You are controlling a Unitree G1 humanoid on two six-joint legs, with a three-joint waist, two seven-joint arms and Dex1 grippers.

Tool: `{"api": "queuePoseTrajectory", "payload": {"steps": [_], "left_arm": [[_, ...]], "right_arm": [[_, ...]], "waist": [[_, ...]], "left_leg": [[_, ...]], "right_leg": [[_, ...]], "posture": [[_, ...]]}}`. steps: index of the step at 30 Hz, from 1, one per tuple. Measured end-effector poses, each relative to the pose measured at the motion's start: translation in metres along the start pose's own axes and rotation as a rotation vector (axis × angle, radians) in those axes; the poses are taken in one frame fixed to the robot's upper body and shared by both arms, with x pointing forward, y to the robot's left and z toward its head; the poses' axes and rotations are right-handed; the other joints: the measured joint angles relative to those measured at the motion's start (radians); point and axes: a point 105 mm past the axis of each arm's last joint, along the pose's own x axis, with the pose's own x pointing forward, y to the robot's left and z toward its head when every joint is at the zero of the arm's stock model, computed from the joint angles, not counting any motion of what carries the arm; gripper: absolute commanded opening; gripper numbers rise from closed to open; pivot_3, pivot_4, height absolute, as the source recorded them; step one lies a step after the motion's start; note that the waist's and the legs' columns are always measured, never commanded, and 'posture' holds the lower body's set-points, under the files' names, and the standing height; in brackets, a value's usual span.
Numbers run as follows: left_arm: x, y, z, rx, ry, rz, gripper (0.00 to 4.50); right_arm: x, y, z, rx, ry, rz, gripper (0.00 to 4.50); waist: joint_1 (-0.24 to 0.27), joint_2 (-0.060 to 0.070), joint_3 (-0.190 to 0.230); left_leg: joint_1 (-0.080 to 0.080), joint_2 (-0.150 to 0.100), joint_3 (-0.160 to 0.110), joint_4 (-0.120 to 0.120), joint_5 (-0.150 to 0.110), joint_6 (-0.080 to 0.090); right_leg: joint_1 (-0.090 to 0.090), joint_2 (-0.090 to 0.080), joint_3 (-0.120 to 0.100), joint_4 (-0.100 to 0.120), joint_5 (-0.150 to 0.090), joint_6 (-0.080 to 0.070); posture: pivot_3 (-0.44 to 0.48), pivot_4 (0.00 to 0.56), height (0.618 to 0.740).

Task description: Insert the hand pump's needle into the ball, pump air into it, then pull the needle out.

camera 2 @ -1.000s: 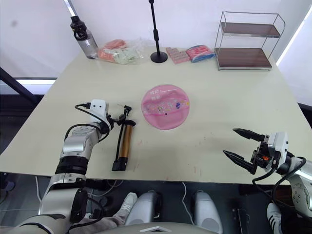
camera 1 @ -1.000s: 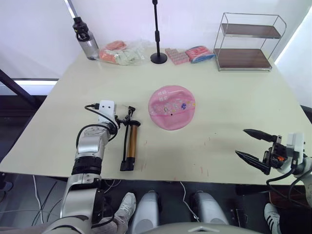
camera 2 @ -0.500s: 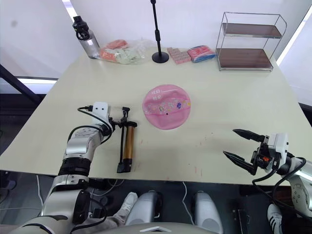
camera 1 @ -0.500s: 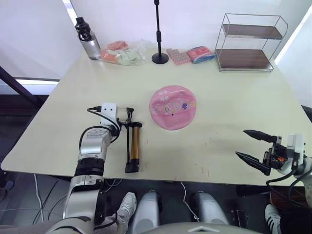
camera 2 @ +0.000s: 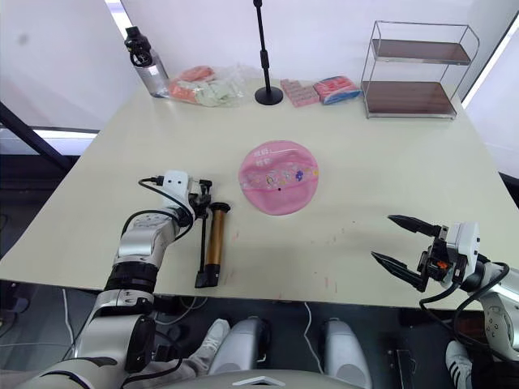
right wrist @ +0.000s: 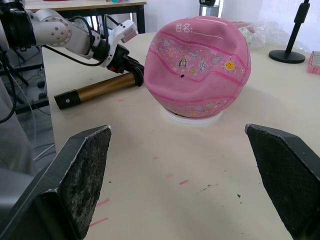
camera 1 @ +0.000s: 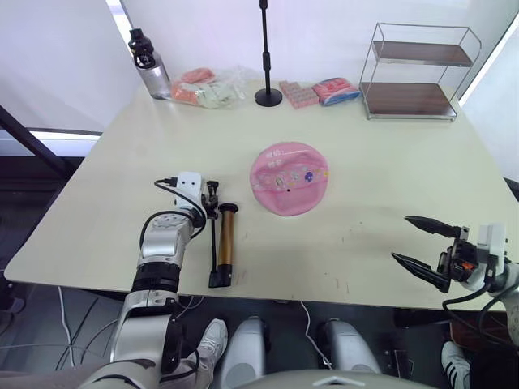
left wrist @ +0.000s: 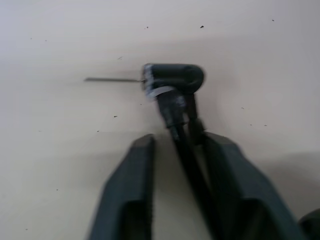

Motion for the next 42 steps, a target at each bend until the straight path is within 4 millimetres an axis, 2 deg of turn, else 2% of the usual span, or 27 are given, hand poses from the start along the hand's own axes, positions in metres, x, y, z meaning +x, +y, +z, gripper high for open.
{"api": "queuePoseTrajectory", "payload": {"steps": [1, 12, 17, 19, 29, 34, 42], "left_arm": [[0.0, 0.001, 0.0, 0.001, -0.002, 0.004, 0.04], [-0.009, 0.009, -0.005, 0.007, -0.082, 0.005, 0.04], [-0.03, 0.02, 0.008, 0.031, -0.219, -0.077, 0.04], [-0.037, 0.017, 0.019, 0.043, -0.286, -0.132, 0.04], [-0.063, -0.008, 0.047, -0.003, -0.444, -0.397, 0.04], [-0.078, -0.028, 0.063, -0.024, -0.513, -0.563, 0.04], [-0.096, -0.037, 0.07, -0.002, -0.537, -0.745, 0.04]], "right_arm": [[0.0, 0.001, 0.0, 0.001, -0.001, 0.005, 4.5], [0.002, 0.001, 0.002, -0.001, -0.019, 0.027, 4.5], [0.003, 0.001, 0.002, -0.002, -0.025, 0.029, 4.5], [0.004, 0.001, 0.002, -0.002, -0.028, 0.029, 4.5], [0.006, 0.0, 0.003, -0.004, -0.039, 0.029, 4.5], [0.007, 0.0, 0.003, -0.006, -0.042, 0.03, 4.5], [0.008, -0.001, 0.004, -0.01, -0.043, 0.028, 4.5]], "waist": [[0.0, 0.0, 0.0], [-0.012, 0.0, 0.0], [-0.019, -0.002, 0.001], [-0.016, -0.002, 0.001], [-0.015, -0.002, 0.001], [-0.016, -0.002, 0.001], [-0.02, -0.002, 0.001]], "left_leg": [[0.0, 0.0, 0.0, 0.0, 0.0, 0.0], [-0.001, 0.0, 0.0, 0.0, 0.0, 0.0], [-0.002, 0.0, 0.0, 0.0, 0.0, 0.0], [-0.002, 0.0, 0.0, 0.0, 0.0, 0.0], [-0.002, 0.0, 0.0, 0.0, 0.0, 0.0], [-0.002, 0.0, 0.0, 0.0, 0.0, 0.0], [-0.002, 0.0, 0.0, 0.0, 0.0, 0.0]], "right_leg": [[0.0, 0.0, 0.0, 0.0, 0.0, 0.0], [-0.001, 0.0, 0.0, 0.0, 0.0, -0.001], [-0.001, 0.0, 0.0, -0.001, 0.0, -0.001], [-0.001, -0.001, 0.0, -0.001, 0.0, -0.001], [-0.001, 0.0, 0.0, -0.001, -0.001, -0.004], [-0.001, 0.0, 0.0, -0.001, -0.001, -0.003], [-0.001, 0.0, 0.0, -0.001, -0.002, -0.003]], "posture": [[0.0, 0.15, 0.74], [0.0, 0.15, 0.74], [0.0, 0.15, 0.74], [0.0, 0.15, 0.74], [0.0, 0.15, 0.74], [0.0, 0.15, 0.74], [0.0, 0.15, 0.74]]}}
